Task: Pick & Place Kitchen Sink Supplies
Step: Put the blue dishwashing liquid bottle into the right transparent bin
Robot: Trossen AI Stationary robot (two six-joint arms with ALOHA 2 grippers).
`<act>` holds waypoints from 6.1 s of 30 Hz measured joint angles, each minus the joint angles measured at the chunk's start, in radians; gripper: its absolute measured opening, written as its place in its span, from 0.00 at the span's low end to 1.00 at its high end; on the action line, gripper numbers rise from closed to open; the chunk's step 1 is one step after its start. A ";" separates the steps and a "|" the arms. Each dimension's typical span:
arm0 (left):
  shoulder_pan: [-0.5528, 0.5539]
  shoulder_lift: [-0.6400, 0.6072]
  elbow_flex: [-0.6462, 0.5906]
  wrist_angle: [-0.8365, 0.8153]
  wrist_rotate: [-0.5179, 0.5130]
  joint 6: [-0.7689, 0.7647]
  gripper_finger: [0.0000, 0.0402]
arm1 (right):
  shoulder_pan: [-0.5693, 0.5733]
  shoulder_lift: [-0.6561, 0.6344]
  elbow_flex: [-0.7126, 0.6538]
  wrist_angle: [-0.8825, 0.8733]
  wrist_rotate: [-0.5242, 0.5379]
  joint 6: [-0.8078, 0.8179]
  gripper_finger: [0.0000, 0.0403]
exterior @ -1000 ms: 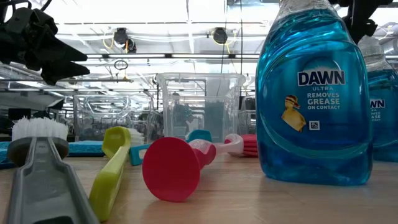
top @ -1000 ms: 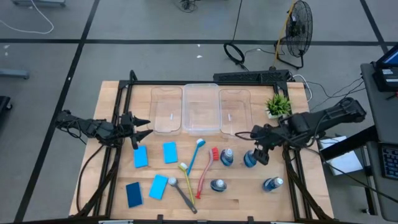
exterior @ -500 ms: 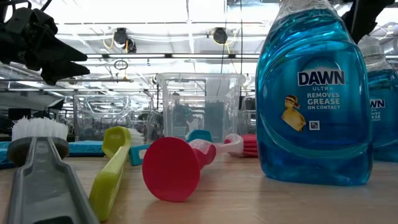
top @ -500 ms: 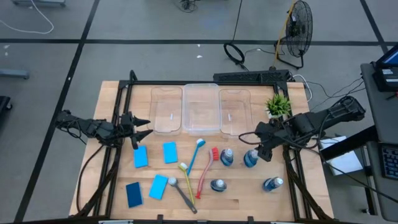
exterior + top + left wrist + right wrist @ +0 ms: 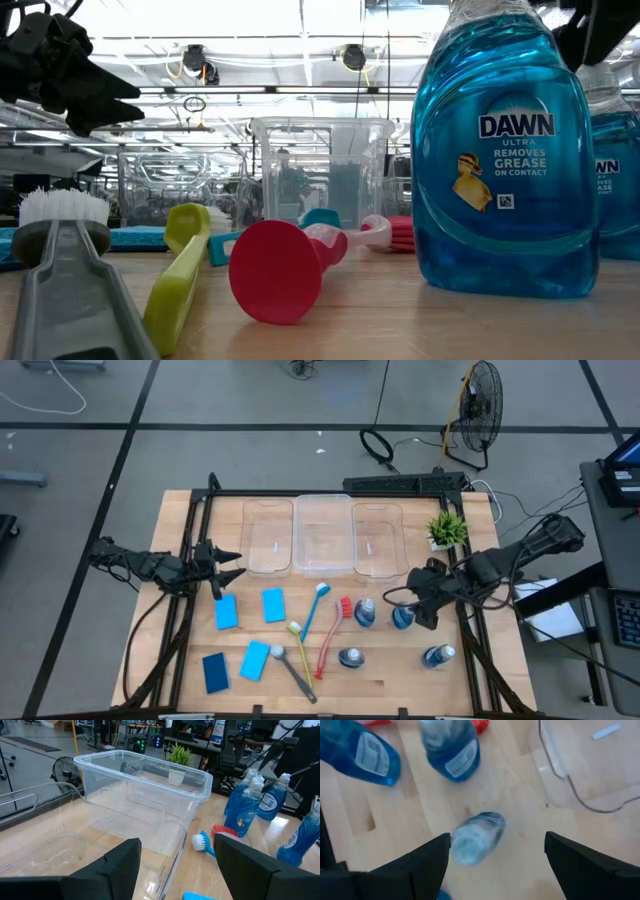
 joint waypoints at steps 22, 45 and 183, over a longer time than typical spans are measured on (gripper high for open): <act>0.000 0.000 0.000 0.000 0.000 0.004 0.63 | 0.000 0.000 -0.134 0.145 -0.040 0.036 0.78; 0.000 0.000 0.000 0.000 0.000 0.006 0.63 | 0.000 -0.001 -0.138 0.172 -0.041 0.091 0.78; 0.000 0.000 0.000 0.061 0.000 -0.002 0.63 | -0.554 -0.324 -0.240 0.607 0.365 -0.199 0.37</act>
